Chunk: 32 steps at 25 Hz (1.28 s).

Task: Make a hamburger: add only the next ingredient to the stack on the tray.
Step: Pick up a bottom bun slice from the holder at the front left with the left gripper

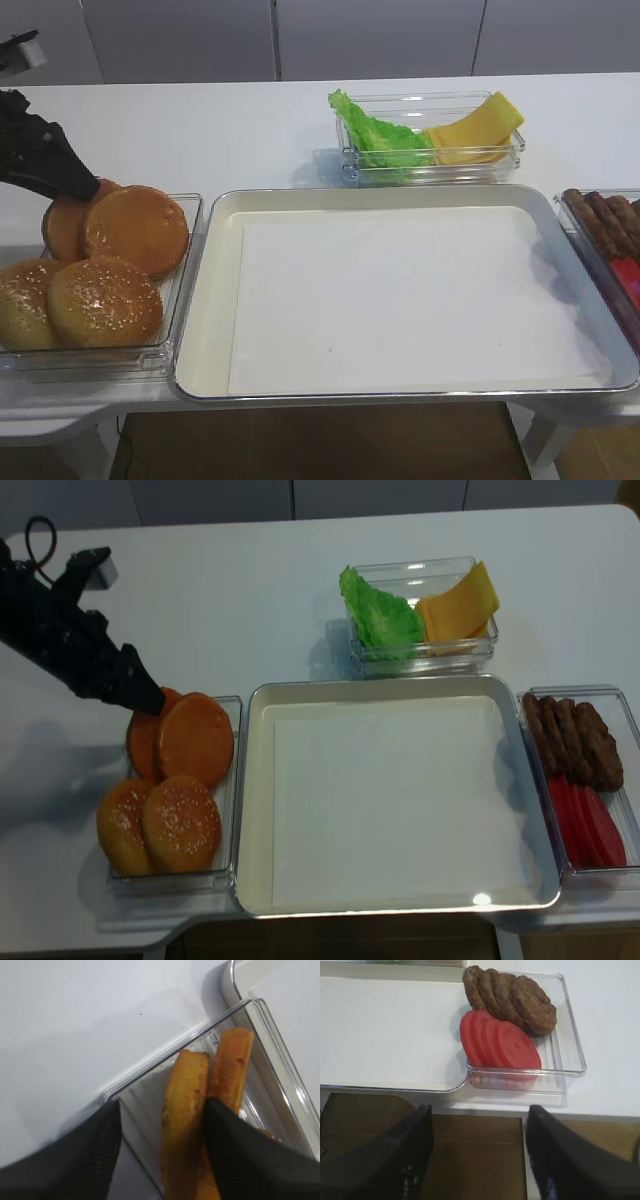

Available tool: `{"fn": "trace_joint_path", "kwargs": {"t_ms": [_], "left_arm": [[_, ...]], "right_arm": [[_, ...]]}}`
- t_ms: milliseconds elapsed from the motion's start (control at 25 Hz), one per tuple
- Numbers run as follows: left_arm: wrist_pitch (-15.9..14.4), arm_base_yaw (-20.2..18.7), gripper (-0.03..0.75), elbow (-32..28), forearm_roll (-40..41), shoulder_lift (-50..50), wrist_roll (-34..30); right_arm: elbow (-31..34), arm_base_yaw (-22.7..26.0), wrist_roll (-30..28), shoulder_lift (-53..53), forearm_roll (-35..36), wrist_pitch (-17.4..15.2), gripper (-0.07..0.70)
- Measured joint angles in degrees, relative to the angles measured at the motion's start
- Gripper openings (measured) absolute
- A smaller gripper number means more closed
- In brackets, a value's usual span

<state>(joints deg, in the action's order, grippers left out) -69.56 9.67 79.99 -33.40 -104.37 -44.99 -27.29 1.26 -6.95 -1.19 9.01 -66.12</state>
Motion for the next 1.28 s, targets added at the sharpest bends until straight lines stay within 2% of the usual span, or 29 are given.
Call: {"fn": "trace_joint_path", "kwargs": {"t_ms": [400, 600, 880, 1280], "left_arm": [[-0.1, 0.0, 0.204, 0.0, -0.8, 0.0, -0.1], [-0.1, 0.0, 0.156, 0.0, -1.1, 0.0, -0.9], [-0.1, 0.0, 0.154, 0.0, -1.5, 0.4, -2.5], [-0.1, -0.5, 0.153, 0.3, -1.6, 1.8, -1.6]], "right_arm": [[0.0, 0.0, 0.1, 0.0, 0.0, 0.0, 0.449], [0.0, 0.0, 0.1, 0.0, 0.0, 0.0, 0.449], [0.0, 0.0, 0.1, 0.0, 0.0, 0.0, 0.449], [0.0, 0.0, 0.1, 0.0, 0.0, 0.0, 0.449]]}}
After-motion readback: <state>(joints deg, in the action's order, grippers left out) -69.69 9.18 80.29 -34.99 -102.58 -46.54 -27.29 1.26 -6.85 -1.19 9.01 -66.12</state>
